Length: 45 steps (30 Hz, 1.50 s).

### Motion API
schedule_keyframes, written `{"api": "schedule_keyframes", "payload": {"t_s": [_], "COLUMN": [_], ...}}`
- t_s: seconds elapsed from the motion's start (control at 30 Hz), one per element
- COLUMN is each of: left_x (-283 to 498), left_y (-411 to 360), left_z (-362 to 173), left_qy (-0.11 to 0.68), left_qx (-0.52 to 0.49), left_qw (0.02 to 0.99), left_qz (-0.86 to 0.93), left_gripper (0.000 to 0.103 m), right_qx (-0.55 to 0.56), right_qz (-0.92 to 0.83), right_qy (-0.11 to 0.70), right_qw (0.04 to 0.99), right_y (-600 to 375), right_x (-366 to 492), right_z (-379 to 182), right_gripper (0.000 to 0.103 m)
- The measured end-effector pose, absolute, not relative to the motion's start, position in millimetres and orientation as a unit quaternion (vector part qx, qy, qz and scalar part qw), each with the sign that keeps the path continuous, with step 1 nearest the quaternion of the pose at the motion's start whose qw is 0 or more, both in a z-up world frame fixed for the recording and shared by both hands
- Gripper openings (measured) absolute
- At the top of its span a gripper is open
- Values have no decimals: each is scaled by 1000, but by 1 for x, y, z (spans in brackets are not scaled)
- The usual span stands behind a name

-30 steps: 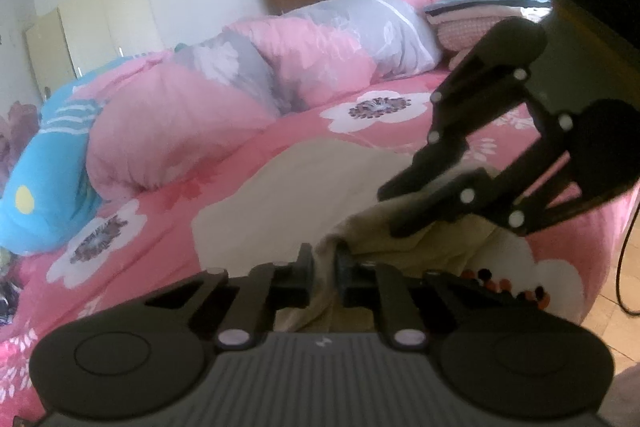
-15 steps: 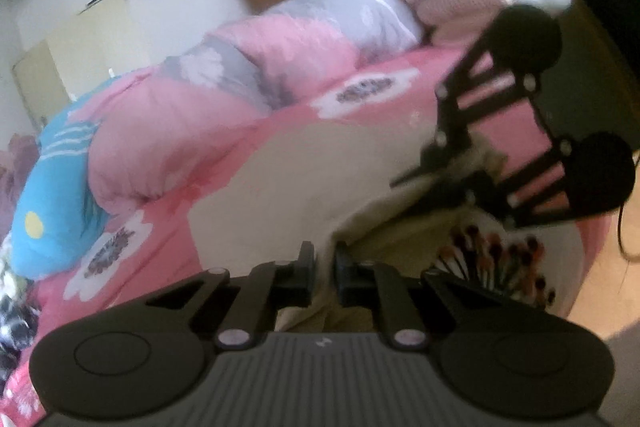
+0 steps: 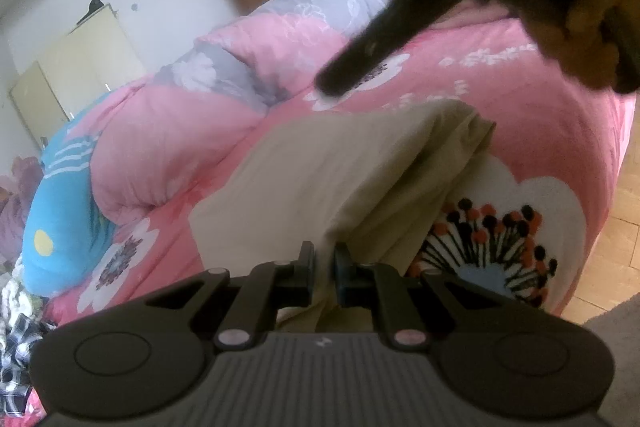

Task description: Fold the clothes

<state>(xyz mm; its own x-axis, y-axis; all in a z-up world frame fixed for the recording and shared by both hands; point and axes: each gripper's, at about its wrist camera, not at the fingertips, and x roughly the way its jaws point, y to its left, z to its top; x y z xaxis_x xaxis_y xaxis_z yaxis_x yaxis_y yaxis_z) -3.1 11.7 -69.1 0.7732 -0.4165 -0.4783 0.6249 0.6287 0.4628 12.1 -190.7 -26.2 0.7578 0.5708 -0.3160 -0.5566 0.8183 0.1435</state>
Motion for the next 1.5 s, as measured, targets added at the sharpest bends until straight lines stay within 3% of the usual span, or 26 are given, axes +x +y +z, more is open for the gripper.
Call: {"api": "schedule_keyframes", "payload": {"t_s": [0.23, 0.4, 0.7, 0.8, 0.97, 1.13, 1.33, 1.5], "left_x": [-1, 16, 20, 19, 20, 21, 21, 22], "left_y": [43, 64, 7, 7, 15, 18, 21, 22], "left_z": [-41, -18, -67, -70, -72, -72, -73, -73], "left_qy": [201, 207, 226, 226, 230, 232, 232, 231], "left_qx": [203, 71, 201, 183, 143, 129, 122, 117], "left_qw": [911, 932, 922, 929, 933, 935, 935, 934], "left_qz": [-297, -288, -240, -231, -236, -236, -241, -248], "left_gripper": [19, 23, 26, 26, 27, 27, 27, 27], "right_qx": [62, 84, 88, 99, -33, -59, -9, 18], "right_qz": [304, 311, 303, 287, 253, 236, 214, 182], "right_qy": [234, 230, 221, 195, 209, 216, 186, 250], "right_qw": [921, 918, 923, 933, 944, 946, 959, 951], "right_y": [-171, -178, -194, -213, -212, -215, -223, -234], "right_x": [29, 32, 14, 0, -6, -16, -14, -5], "right_z": [-97, -101, -83, -69, -94, -77, -59, -94], "right_gripper": [20, 18, 18, 19, 18, 18, 18, 19]}}
